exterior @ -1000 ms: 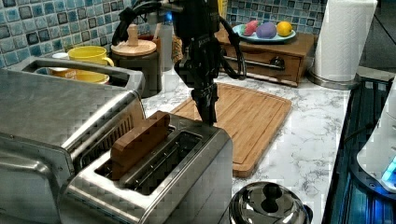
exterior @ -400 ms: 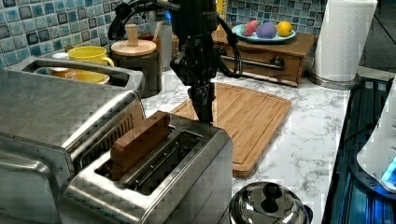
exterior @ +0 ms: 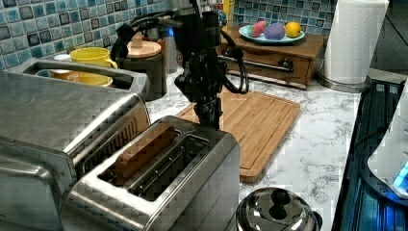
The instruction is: Turn on the toaster.
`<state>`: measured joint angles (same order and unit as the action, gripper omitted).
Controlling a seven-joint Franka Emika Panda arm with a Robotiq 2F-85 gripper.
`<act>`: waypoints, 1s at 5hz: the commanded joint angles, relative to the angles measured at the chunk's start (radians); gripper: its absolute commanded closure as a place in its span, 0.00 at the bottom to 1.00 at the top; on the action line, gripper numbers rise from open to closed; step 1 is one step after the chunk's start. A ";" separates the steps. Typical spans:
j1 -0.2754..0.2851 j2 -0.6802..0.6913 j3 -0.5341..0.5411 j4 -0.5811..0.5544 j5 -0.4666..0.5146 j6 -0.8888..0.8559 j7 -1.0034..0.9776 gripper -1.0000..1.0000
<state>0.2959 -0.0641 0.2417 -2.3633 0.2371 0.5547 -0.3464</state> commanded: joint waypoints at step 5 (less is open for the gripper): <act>-0.022 0.146 -0.042 -0.293 0.186 0.212 -0.142 1.00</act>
<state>0.2781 -0.0427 0.1875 -2.4355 0.4143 0.6802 -0.4065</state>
